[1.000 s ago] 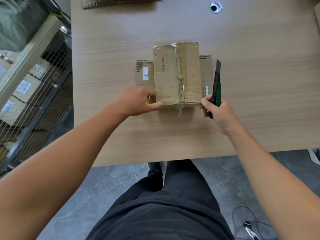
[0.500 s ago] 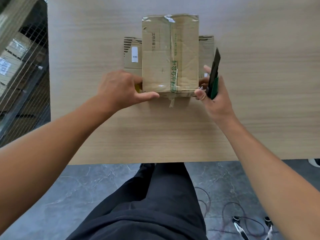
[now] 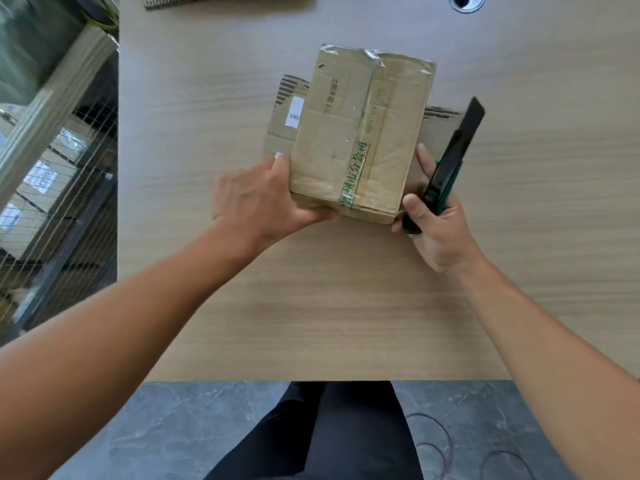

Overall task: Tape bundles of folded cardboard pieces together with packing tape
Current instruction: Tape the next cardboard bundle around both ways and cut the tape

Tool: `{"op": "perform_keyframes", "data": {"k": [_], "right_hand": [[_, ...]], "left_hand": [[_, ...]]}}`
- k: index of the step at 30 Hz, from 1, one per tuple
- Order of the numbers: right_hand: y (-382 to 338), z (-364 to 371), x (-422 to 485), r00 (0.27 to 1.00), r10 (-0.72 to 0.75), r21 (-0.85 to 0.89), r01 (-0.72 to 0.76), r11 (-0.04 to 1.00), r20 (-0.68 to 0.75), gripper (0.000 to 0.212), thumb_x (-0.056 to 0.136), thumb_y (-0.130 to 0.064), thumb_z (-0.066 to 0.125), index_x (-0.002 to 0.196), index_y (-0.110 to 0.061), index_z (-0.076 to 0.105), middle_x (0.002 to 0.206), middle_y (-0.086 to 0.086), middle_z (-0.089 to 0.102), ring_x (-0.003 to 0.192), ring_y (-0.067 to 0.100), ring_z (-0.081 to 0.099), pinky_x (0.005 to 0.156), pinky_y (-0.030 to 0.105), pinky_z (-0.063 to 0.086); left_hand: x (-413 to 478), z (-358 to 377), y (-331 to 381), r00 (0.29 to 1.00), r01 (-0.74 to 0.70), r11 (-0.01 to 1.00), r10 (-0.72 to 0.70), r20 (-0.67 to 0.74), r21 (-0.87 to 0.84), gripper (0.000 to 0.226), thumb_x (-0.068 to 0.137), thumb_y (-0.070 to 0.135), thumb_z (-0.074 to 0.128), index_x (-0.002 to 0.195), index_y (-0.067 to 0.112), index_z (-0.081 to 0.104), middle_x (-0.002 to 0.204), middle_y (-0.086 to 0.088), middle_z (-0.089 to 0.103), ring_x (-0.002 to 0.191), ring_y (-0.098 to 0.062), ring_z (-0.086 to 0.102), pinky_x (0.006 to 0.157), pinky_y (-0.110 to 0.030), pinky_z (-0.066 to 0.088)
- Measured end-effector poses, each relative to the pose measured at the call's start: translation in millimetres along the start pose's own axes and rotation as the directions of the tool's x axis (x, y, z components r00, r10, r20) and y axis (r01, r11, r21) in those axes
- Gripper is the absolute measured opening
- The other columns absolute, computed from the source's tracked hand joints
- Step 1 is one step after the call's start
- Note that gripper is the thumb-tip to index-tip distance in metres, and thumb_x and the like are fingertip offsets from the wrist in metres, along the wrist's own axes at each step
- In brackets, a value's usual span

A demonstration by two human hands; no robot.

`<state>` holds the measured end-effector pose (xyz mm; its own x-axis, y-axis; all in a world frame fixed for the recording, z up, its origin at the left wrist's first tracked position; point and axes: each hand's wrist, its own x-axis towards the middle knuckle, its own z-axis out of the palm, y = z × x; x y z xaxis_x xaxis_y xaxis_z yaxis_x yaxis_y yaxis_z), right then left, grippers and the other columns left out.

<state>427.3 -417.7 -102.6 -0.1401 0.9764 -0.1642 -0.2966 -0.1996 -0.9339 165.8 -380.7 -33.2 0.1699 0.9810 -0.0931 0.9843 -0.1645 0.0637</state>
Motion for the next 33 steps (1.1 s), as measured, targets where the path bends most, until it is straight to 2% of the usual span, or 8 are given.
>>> {"op": "perform_keyframes", "data": {"k": [11,15,18,23,26,28,31,33], "right_hand": [[6.3,19.5,-12.8,0.989,0.100,0.189,-0.078,0.979,-0.110,0.078,0.084,-0.039,0.080,0.149,-0.028,0.038,0.093,-0.012,0.054,0.075,0.010,0.046,0.057,0.025,0.045],[8.8,25.5,-7.4,0.977,0.092,0.185,-0.057,0.981,-0.190,0.060,0.088,-0.041,0.074,0.142,-0.038,0.049,0.093,-0.011,0.057,0.078,0.009,0.046,0.053,0.024,0.039],[8.0,34.0,-7.4,0.948,0.123,0.176,-0.072,0.982,-0.294,0.046,0.089,-0.049,0.070,0.133,-0.046,0.058,0.097,0.002,0.050,0.078,0.012,0.041,0.052,0.027,0.035],[0.8,49.1,-9.1,0.853,0.177,0.097,-0.149,0.984,-0.490,0.019,0.102,-0.035,0.059,0.121,-0.031,0.062,0.085,-0.003,0.057,0.065,0.010,0.045,0.049,0.027,0.038],[-27.7,46.0,-16.3,0.768,0.113,-0.138,-0.254,0.957,-0.630,0.018,0.105,-0.036,0.053,0.116,-0.023,0.050,0.086,-0.006,0.054,0.065,0.010,0.052,0.054,0.037,0.049],[-52.5,44.9,-29.4,0.754,-0.023,-0.355,-0.282,0.891,-0.656,0.027,0.103,-0.044,0.050,0.113,-0.021,0.039,0.093,-0.008,0.053,0.077,0.020,0.058,0.070,0.050,0.055],[-80.7,66.6,-51.2,0.846,-0.103,-0.526,-0.226,0.820,-0.524,0.033,0.099,-0.052,0.048,0.109,-0.021,0.041,0.096,-0.009,0.054,0.084,0.017,0.059,0.079,0.044,0.053],[-83.7,89.9,-58.6,0.921,-0.095,-0.705,-0.219,0.675,-0.378,0.032,0.100,-0.051,0.047,0.102,-0.019,0.049,0.103,-0.004,0.049,0.098,0.014,0.051,0.090,0.029,0.044]], "left_hand": [[-2.6,5.9,4.8,0.998,0.031,0.999,-0.034,-0.060,-0.043,0.101,0.052,0.105,0.044,0.104,0.019,0.056,0.095,0.003,0.066,0.081,-0.028,0.066,0.068,-0.034,0.034],[-0.5,7.1,10.1,0.992,0.102,0.993,-0.105,-0.066,-0.055,0.098,0.051,0.107,0.039,0.094,0.020,0.054,0.086,0.006,0.062,0.069,-0.020,0.052,0.066,-0.035,0.031],[1.7,7.9,11.8,0.991,0.110,0.991,-0.114,-0.062,-0.070,0.096,0.051,0.105,0.038,0.093,0.020,0.054,0.087,0.004,0.063,0.077,-0.025,0.062,0.067,-0.035,0.032],[7.4,-0.6,0.5,1.000,0.022,0.990,-0.023,-0.011,-0.141,0.081,0.058,0.098,0.052,0.092,0.024,0.058,0.082,0.008,0.060,0.075,-0.020,0.059,0.063,-0.028,0.031],[4.1,-5.6,-2.8,0.998,-0.029,0.986,0.036,0.045,-0.163,0.074,0.063,0.098,0.046,0.082,0.026,0.051,0.075,0.013,0.051,0.067,-0.015,0.051,0.052,-0.027,0.028],[-4.9,-5.2,1.5,0.996,-0.006,0.984,0.021,0.083,-0.179,0.077,0.064,0.099,0.041,0.085,0.026,0.053,0.079,0.010,0.057,0.071,-0.018,0.058,0.057,-0.031,0.040],[-20.5,-3.4,18.1,0.992,0.059,0.974,-0.032,0.126,-0.219,0.076,0.062,0.100,0.041,0.089,0.029,0.050,0.085,0.006,0.061,0.076,-0.019,0.062,0.065,-0.035,0.052],[-27.4,-2.9,31.2,0.981,0.094,0.958,-0.043,0.188,-0.272,0.079,0.061,0.099,0.044,0.095,0.028,0.055,0.089,0.006,0.064,0.079,-0.018,0.062,0.067,-0.036,0.054]]}}
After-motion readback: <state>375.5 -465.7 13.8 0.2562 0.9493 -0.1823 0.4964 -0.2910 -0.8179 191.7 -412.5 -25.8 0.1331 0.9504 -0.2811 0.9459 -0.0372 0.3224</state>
